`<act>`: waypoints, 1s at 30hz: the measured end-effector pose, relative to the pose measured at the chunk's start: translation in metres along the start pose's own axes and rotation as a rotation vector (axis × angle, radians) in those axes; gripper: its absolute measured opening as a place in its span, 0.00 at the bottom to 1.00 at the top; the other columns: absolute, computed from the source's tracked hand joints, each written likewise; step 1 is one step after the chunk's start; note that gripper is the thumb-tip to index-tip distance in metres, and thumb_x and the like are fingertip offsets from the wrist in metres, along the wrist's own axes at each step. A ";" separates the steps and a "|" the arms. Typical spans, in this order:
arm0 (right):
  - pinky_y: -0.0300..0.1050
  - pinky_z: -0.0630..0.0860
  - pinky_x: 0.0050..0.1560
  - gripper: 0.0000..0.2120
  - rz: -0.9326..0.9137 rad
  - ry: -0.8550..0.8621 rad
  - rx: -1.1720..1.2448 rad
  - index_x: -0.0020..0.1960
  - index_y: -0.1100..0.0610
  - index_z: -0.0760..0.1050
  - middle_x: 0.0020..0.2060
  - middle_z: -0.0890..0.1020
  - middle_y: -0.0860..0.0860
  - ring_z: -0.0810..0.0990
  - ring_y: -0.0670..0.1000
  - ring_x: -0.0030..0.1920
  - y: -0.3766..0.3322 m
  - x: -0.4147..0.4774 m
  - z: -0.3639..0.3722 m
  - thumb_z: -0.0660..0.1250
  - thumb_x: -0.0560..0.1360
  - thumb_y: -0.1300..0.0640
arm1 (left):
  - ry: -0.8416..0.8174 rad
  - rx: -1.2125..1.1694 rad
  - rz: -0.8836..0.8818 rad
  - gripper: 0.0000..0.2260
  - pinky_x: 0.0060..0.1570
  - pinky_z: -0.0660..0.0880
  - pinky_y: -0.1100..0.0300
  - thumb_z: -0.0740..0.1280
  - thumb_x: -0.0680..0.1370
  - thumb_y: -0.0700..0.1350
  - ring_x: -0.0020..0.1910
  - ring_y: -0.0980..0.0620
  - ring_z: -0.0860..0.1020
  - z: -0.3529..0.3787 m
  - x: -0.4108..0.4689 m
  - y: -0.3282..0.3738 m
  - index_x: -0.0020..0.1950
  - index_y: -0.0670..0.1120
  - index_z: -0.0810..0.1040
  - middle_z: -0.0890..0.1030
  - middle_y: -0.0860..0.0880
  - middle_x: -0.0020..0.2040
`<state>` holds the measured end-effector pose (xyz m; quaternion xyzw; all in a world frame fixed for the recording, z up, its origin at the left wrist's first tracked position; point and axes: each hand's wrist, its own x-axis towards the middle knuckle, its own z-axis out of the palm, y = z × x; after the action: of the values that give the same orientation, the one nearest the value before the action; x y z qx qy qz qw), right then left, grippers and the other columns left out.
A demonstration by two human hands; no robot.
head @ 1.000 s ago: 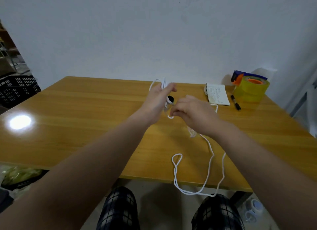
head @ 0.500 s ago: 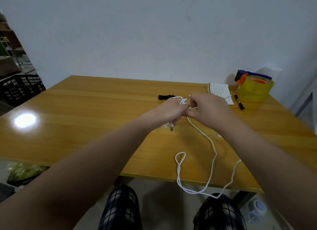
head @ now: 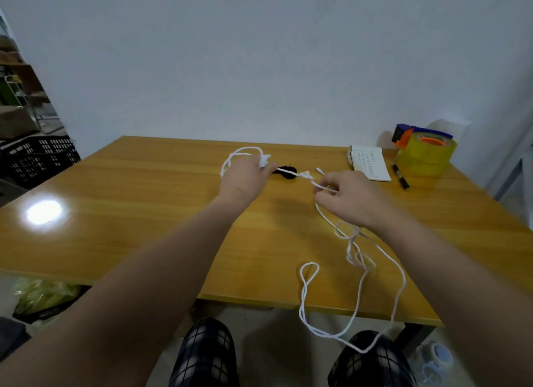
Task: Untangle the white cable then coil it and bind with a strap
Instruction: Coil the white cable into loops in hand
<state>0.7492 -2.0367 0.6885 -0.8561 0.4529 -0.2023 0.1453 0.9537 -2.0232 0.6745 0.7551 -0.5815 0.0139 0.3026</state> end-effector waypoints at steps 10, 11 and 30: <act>0.46 0.72 0.35 0.16 0.044 0.475 0.555 0.32 0.51 0.73 0.27 0.77 0.49 0.72 0.47 0.29 0.018 0.009 -0.003 0.64 0.77 0.50 | -0.128 -0.298 -0.109 0.18 0.35 0.69 0.56 0.58 0.81 0.54 0.31 0.46 0.71 -0.007 -0.012 -0.009 0.37 0.43 0.70 0.69 0.48 0.30; 0.44 0.73 0.32 0.14 0.053 0.492 0.618 0.34 0.52 0.76 0.28 0.79 0.46 0.72 0.45 0.27 0.017 0.011 -0.005 0.62 0.78 0.52 | -0.165 -0.310 -0.079 0.19 0.34 0.69 0.56 0.57 0.81 0.55 0.29 0.47 0.70 -0.006 -0.018 -0.004 0.38 0.42 0.72 0.68 0.48 0.29; 0.45 0.63 0.35 0.34 -0.077 0.189 0.537 0.36 0.69 0.72 0.29 0.69 0.58 0.68 0.51 0.31 -0.004 0.006 0.039 0.62 0.71 0.34 | -0.165 -0.906 -0.114 0.15 0.26 0.66 0.61 0.64 0.79 0.50 0.19 0.56 0.65 0.000 -0.020 0.039 0.34 0.46 0.69 0.65 0.55 0.21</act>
<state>0.7739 -2.0368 0.6570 -0.7808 0.3619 -0.3994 0.3160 0.9124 -2.0118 0.6844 0.5761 -0.5086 -0.3185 0.5549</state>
